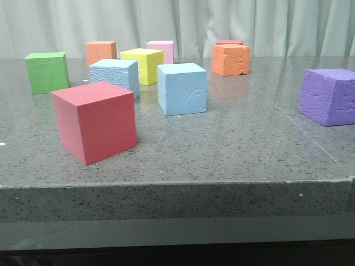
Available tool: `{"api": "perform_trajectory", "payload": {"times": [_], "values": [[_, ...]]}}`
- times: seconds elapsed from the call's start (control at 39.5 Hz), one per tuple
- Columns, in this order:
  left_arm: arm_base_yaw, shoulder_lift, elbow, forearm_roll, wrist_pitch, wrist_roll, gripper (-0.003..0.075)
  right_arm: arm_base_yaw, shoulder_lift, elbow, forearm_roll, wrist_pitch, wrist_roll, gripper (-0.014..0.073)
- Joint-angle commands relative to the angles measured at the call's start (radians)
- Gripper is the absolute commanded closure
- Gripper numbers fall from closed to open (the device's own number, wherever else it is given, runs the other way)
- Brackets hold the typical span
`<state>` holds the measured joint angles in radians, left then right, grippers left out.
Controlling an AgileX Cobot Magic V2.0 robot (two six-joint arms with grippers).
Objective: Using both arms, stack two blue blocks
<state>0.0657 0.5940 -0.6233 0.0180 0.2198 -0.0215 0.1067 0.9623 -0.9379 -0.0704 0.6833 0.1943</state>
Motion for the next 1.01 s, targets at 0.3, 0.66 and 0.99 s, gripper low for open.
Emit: {"api": "perform_trajectory", "payload": {"times": [0.3,0.66,0.99], "values": [[0.002,0.006,-0.034,-0.004,-0.086,-0.005,0.0177,-0.005,-0.428,0.387,-0.038,-0.321,-0.013,0.0661],[0.002,0.024,-0.038,-0.009,-0.087,-0.005,0.0177,-0.005,-0.517,0.454,-0.038,-0.397,-0.013,0.0661],[-0.099,0.192,-0.159,-0.009,-0.029,-0.005,0.0177,-0.005,-0.517,0.454,-0.038,-0.398,-0.012,0.0661]]}}
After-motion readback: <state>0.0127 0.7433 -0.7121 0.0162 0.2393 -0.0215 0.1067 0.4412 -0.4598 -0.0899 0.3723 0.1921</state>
